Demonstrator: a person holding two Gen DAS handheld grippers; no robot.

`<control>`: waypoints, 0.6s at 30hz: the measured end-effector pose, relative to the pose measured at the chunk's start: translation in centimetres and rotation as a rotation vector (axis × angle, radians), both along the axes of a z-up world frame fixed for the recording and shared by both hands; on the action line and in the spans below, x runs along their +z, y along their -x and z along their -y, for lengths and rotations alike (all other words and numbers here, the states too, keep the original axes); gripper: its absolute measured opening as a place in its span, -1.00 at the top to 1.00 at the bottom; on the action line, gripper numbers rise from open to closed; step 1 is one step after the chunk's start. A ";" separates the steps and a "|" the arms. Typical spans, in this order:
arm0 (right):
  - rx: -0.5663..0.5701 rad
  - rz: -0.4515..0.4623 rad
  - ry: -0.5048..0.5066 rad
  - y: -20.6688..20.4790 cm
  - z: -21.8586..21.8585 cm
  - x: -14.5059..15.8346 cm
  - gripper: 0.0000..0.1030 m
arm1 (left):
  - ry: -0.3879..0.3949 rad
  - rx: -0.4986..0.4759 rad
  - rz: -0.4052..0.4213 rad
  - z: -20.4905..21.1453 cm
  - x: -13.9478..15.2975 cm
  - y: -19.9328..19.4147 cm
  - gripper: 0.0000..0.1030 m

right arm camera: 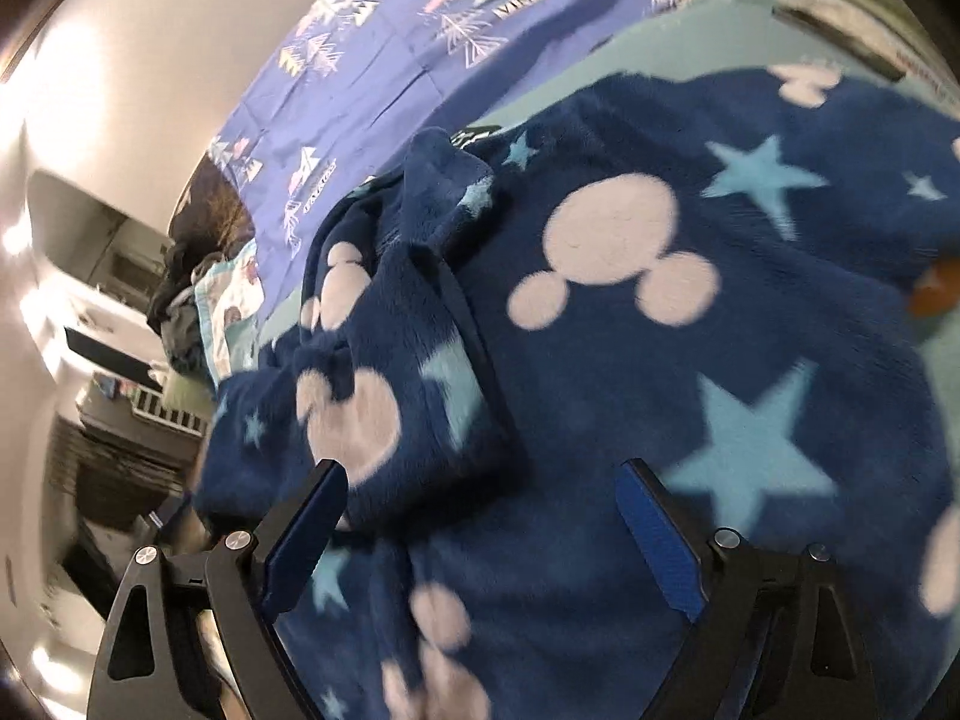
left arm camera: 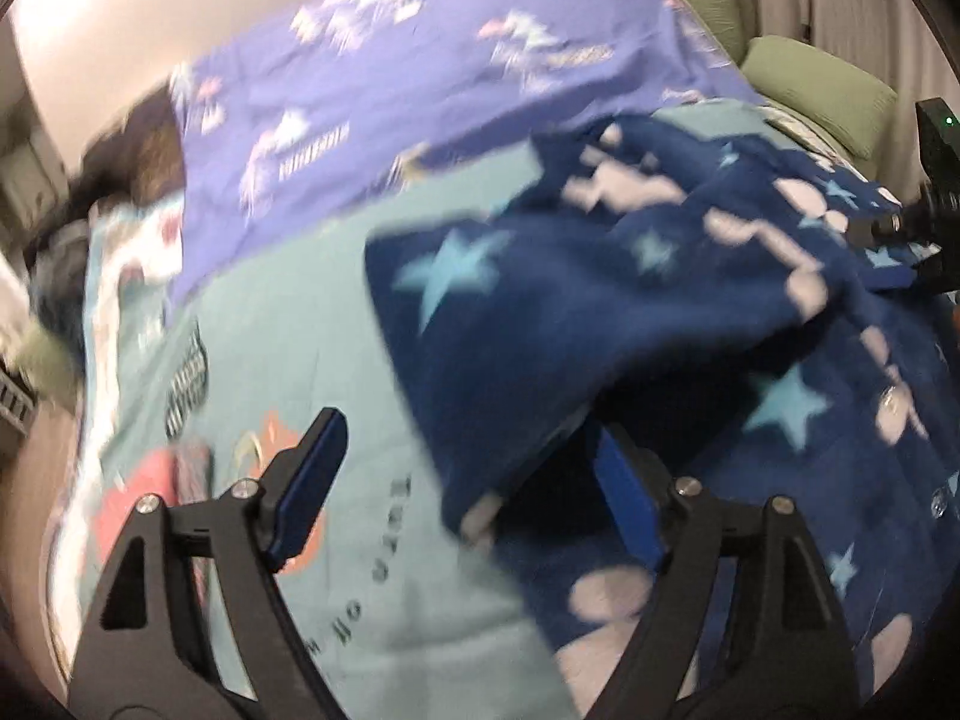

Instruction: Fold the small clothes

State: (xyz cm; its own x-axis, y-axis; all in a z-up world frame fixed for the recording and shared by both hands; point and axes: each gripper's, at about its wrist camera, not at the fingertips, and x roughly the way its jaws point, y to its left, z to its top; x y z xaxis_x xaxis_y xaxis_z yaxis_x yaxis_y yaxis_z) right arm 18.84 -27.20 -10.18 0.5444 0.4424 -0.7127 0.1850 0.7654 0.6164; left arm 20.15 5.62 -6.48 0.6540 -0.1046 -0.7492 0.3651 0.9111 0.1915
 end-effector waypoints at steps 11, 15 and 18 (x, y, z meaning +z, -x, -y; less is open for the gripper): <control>0.028 -0.013 0.057 -5.9 -3.7 0.7 0.76 | -0.011 0.136 -0.052 0.3 -3.3 -3.1 -0.58; -0.085 0.187 0.187 -1.8 -1.2 6.5 0.76 | -0.092 0.141 0.017 0.8 -2.4 -1.7 -0.58; -0.137 0.254 0.296 1.0 1.7 8.8 0.76 | -0.084 0.053 0.020 1.4 -1.9 0.1 -0.58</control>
